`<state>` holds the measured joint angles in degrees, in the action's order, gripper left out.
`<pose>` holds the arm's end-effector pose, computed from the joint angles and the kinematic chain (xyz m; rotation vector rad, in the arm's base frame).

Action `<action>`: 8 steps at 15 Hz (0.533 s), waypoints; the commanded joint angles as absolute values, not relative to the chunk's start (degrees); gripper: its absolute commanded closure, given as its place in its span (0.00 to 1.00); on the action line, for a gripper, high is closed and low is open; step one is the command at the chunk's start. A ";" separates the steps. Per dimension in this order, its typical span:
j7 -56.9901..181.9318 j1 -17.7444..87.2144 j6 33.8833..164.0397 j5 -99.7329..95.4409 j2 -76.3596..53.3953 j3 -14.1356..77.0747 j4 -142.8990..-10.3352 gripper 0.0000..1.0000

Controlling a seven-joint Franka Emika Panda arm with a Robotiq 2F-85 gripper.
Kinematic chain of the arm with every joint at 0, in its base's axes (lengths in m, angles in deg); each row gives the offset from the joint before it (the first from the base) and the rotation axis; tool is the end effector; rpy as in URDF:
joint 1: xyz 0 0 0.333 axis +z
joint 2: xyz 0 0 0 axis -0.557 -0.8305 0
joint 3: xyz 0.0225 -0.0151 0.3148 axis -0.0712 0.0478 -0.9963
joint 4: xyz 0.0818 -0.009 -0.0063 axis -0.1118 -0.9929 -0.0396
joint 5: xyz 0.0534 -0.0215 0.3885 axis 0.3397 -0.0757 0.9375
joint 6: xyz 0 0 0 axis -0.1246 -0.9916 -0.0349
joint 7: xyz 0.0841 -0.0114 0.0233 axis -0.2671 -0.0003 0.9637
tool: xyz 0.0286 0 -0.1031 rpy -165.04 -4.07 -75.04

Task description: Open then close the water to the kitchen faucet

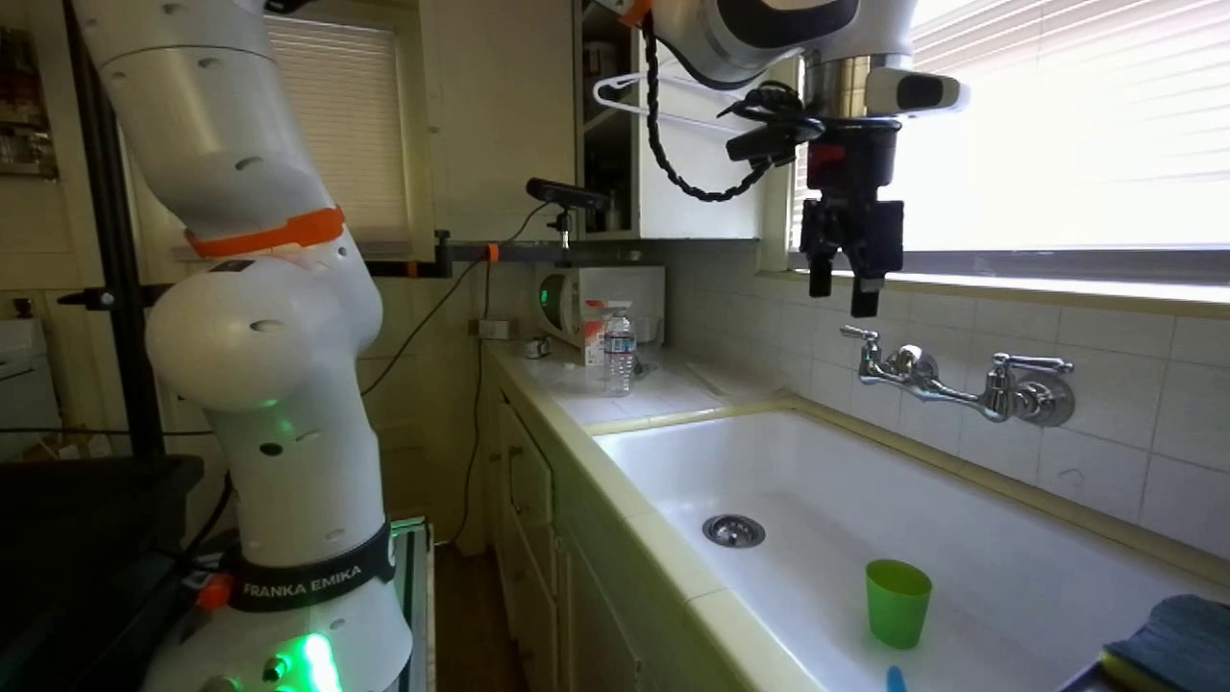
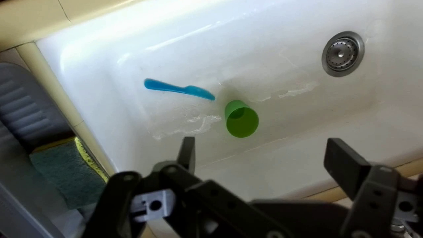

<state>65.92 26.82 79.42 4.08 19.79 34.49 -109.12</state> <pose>0.4704 -0.1174 0.5050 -3.0330 0.4338 -0.1418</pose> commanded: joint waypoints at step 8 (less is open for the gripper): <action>59.30 26.12 91.62 8.88 13.02 35.69 -104.12 0.00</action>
<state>61.02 26.33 88.12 6.25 17.57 35.15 -107.66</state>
